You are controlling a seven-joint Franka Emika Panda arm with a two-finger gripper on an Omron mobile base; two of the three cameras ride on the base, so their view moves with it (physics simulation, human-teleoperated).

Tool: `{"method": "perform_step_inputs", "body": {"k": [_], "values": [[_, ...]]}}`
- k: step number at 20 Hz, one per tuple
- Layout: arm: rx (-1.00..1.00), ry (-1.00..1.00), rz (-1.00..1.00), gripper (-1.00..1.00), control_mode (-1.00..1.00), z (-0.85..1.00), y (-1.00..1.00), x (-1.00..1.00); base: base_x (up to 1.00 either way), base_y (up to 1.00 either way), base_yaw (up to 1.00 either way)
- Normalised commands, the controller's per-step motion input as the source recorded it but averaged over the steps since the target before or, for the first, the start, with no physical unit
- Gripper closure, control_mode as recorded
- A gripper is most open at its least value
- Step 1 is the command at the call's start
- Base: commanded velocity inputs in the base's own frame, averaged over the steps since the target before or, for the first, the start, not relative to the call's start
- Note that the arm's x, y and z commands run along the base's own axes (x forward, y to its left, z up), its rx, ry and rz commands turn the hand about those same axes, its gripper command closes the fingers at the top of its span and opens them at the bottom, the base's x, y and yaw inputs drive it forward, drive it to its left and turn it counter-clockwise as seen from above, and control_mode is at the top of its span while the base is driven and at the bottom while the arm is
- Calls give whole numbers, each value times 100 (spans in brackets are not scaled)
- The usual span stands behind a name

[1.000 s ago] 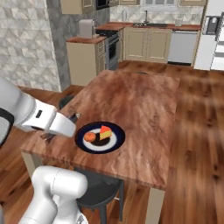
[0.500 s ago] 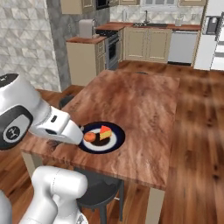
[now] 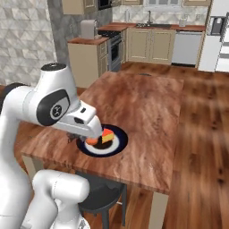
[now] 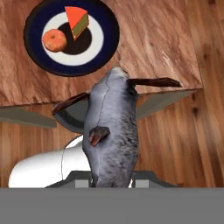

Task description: Take the cheese, fish, and squash from the fridge and place them on the plate on the dining counter to create an appetizer plate.

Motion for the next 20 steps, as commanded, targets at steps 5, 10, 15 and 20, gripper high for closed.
{"method": "perform_step_inputs", "body": {"k": [5, 10, 15, 20], "values": [[3, 0, 0, 100, -100, -47, 0, 62, 0, 0, 0], [3, 0, 0, 100, -100, -36, -3, 61, 0, 0, 0], [1, 1, 0, 100, -100, -34, -15, 24, 0, 0, 0], [0, 0, 0, 100, -100, -30, -16, 23, 0, 0, 0]]}}
